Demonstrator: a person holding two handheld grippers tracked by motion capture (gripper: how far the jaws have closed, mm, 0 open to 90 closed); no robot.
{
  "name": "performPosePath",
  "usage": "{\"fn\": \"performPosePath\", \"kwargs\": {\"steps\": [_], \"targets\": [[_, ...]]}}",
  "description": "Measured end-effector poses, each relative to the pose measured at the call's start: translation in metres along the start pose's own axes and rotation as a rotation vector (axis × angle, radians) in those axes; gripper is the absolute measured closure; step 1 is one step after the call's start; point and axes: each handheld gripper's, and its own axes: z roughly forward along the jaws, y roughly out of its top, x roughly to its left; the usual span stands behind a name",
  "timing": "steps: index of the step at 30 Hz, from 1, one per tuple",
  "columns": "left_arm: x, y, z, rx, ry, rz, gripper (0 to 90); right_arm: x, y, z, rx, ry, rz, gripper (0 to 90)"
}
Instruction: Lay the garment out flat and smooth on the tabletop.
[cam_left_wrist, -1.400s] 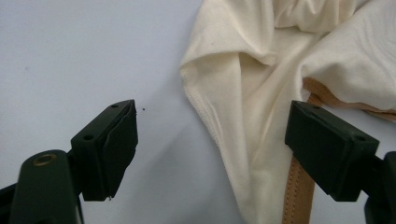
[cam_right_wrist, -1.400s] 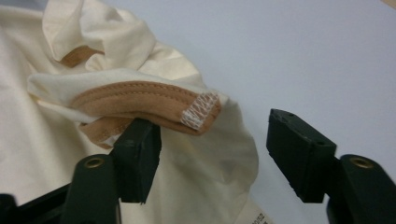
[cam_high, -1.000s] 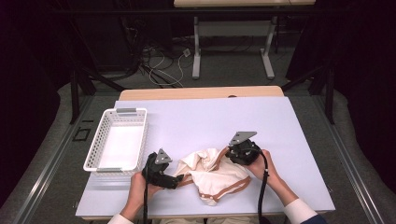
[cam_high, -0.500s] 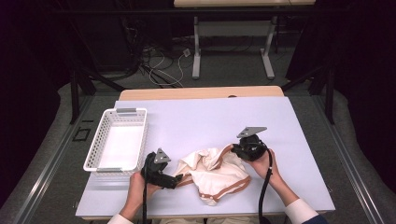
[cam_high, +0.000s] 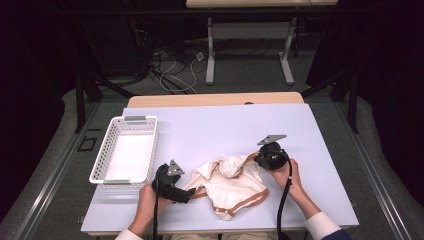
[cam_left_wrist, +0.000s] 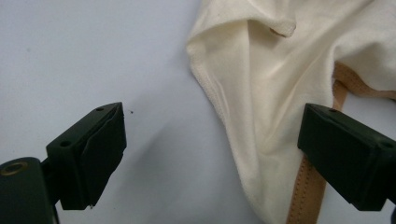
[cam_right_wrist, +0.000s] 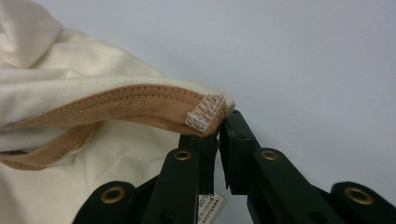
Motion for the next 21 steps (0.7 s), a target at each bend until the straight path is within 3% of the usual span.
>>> {"fn": "performPosePath", "kwargs": {"steps": [3,4,6,8,14,17,21], "targets": [[0.0,0.0,0.0,0.007,0.001,0.008,8.2,-0.002,-0.002,0.004,0.02,-0.022,-0.001,83.8],[0.0,0.0,0.0,0.001,0.003,0.003,8.2,-0.003,-0.002,0.003,0.05,-0.022,-0.012,81.4],[0.0,0.0,0.0,0.004,0.002,0.006,8.2,-0.004,-0.002,0.002,0.046,-0.004,-0.024,73.1],[0.001,-0.001,-0.001,0.004,0.001,0.003,8.2,-0.002,-0.001,-0.003,0.047,-0.017,-0.045,61.3],[0.001,-0.001,-0.002,-0.003,-0.004,0.004,7.8,0.011,0.006,-0.033,0.015,0.02,-0.144,36.1],[0.001,-0.001,-0.003,-0.01,-0.009,0.006,6.6,0.021,0.009,-0.043,-0.004,0.056,-0.188,27.9],[0.001,-0.001,-0.002,-0.013,-0.011,-0.001,4.2,0.037,0.014,-0.049,-0.024,0.105,-0.251,24.1]]}}
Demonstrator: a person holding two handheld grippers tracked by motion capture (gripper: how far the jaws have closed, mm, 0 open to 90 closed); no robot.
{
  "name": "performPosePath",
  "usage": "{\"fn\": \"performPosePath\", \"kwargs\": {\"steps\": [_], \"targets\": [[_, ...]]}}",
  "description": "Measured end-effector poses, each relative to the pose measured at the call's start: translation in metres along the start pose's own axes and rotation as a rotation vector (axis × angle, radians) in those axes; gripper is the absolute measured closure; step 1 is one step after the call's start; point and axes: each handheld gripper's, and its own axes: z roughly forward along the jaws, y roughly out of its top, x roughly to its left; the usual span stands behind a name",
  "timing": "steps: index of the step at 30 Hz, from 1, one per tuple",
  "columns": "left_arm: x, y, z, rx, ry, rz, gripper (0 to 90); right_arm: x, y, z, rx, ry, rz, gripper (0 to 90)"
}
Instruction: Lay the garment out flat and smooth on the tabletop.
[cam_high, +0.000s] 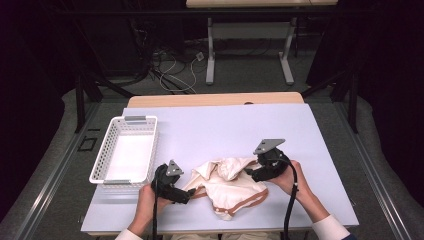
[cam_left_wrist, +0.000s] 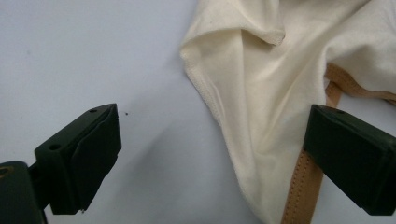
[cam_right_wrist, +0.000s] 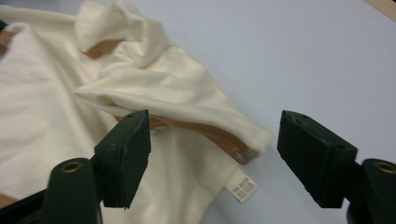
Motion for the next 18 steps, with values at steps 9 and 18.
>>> {"fn": "performPosePath", "kwargs": {"steps": [9,18], "targets": [[0.0,0.0,0.0,0.005,-0.002,0.006,1.9,0.032,0.009,0.018,0.034,0.076,-0.154,22.8],[-0.001,0.0,0.0,0.009,-0.003,0.011,2.0,0.045,0.011,0.031,0.061,0.022,-0.246,58.6]]}}
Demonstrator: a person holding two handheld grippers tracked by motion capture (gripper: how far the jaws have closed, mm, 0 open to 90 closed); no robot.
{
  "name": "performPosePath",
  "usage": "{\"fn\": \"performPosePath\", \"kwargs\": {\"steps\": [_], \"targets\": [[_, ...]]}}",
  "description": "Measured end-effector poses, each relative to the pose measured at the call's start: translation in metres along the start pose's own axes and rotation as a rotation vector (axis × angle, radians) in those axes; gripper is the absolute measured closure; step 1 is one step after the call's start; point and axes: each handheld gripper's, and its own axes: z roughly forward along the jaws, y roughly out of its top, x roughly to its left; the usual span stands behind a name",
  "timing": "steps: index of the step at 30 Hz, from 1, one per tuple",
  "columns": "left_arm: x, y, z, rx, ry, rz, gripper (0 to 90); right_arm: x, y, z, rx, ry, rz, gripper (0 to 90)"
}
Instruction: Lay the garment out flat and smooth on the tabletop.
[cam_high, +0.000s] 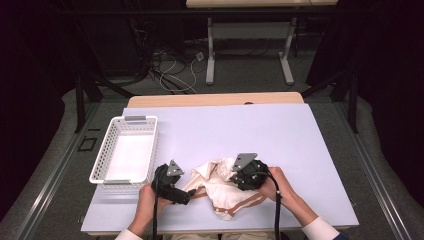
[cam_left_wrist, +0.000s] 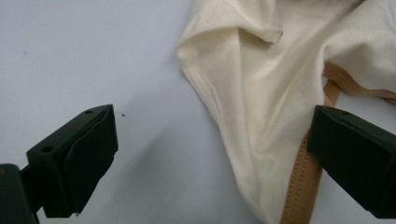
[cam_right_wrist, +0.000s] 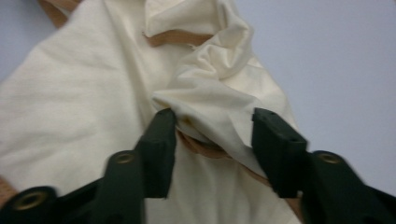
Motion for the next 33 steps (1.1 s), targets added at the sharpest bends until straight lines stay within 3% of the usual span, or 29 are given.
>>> {"fn": "performPosePath", "kwargs": {"steps": [3,6,13,18,26,33], "targets": [[0.0,0.0,0.001,-0.001,0.0,-0.002,2.0,-0.001,-0.001,0.001,-0.021,-0.024,-0.01,77.3],[-0.001,0.0,0.001,0.004,-0.002,0.001,2.1,-0.004,-0.002,0.001,-0.03,-0.04,-0.007,85.7],[-0.002,0.0,0.0,-0.002,-0.005,-0.006,2.0,-0.017,0.004,-0.001,-0.064,-0.064,0.041,86.9],[-0.001,-0.001,0.0,0.0,-0.002,-0.001,2.1,-0.037,0.01,0.005,-0.079,-0.099,0.093,86.9],[-0.001,0.0,0.001,-0.002,-0.002,-0.002,2.1,-0.07,0.014,0.018,-0.071,-0.124,0.184,86.7],[0.0,-0.001,0.001,-0.001,-0.002,-0.007,2.1,-0.09,0.02,0.032,-0.05,-0.147,0.221,86.3]]}}
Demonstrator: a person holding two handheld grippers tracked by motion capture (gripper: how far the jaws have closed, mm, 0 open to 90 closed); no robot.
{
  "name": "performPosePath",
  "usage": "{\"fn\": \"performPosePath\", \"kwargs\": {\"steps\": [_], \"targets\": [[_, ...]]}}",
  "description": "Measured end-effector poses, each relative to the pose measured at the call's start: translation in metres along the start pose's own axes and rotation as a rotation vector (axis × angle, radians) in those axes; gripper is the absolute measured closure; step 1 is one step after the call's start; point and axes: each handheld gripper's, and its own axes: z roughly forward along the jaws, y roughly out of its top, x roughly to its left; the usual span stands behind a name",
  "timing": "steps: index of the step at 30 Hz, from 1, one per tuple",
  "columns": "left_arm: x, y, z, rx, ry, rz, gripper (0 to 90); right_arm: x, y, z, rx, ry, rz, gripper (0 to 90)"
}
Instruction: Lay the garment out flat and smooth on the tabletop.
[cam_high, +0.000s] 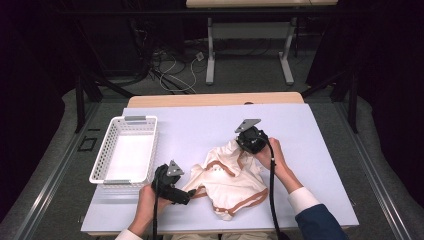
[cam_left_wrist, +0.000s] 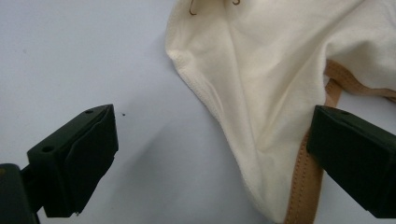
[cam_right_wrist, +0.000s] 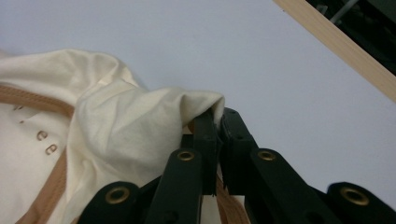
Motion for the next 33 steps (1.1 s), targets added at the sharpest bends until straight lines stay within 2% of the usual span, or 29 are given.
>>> {"fn": "performPosePath", "kwargs": {"steps": [4,6,8,9,10,12,14,16,19,22,25,27,28,30,33], "targets": [[0.001,0.0,0.0,0.001,-0.001,0.002,2.2,-0.007,-0.002,0.016,0.021,-0.002,0.021,85.1],[0.0,0.0,-0.001,-0.002,0.007,0.01,3.2,-0.009,-0.005,0.024,0.062,0.009,0.033,82.8],[-0.001,0.001,-0.002,-0.01,0.018,0.009,4.6,-0.012,-0.008,0.029,0.086,0.021,0.038,77.2],[-0.002,0.001,-0.003,-0.013,0.017,0.009,4.7,-0.013,-0.01,0.03,0.089,0.027,0.063,72.1],[-0.002,0.001,-0.003,-0.015,0.022,0.013,4.7,-0.015,-0.011,0.028,0.083,0.035,0.067,67.6],[-0.002,0.001,-0.005,-0.016,0.035,0.019,4.9,-0.016,-0.013,0.022,0.067,0.041,0.114,52.7],[-0.002,0.003,-0.006,-0.027,0.046,0.017,5.0,-0.018,-0.015,0.012,0.03,0.04,0.119,47.4],[-0.004,0.005,-0.008,-0.036,0.051,0.026,5.5,-0.018,-0.018,0.001,0.017,0.04,0.129,42.3],[-0.007,0.009,-0.009,-0.044,0.075,0.052,6.8,-0.016,-0.026,-0.014,-0.009,0.036,0.122,40.0],[-0.009,0.014,-0.007,-0.054,0.085,0.055,7.9,-0.014,-0.037,-0.026,-0.017,0.043,0.13,40.2],[-0.009,0.021,-0.005,-0.061,0.106,0.064,9.9,-0.009,-0.047,-0.032,0.016,0.059,0.134,41.4],[-0.009,0.025,-0.003,-0.066,0.116,0.061,13.5,-0.004,-0.057,-0.034,0.032,0.101,0.152,43.6],[-0.008,0.027,-0.001,-0.067,0.12,0.055,15.1,-0.003,-0.061,-0.034,0.041,0.099,0.152,44.0],[-0.007,0.029,0.003,-0.05,0.119,0.05,15.8,0.0,-0.066,-0.035,0.066,0.112,0.163,46.8],[-0.008,0.029,0.008,-0.032,0.104,0.045,19.0,0.001,-0.072,-0.035,0.077,0.14,0.213,50.7]]}}
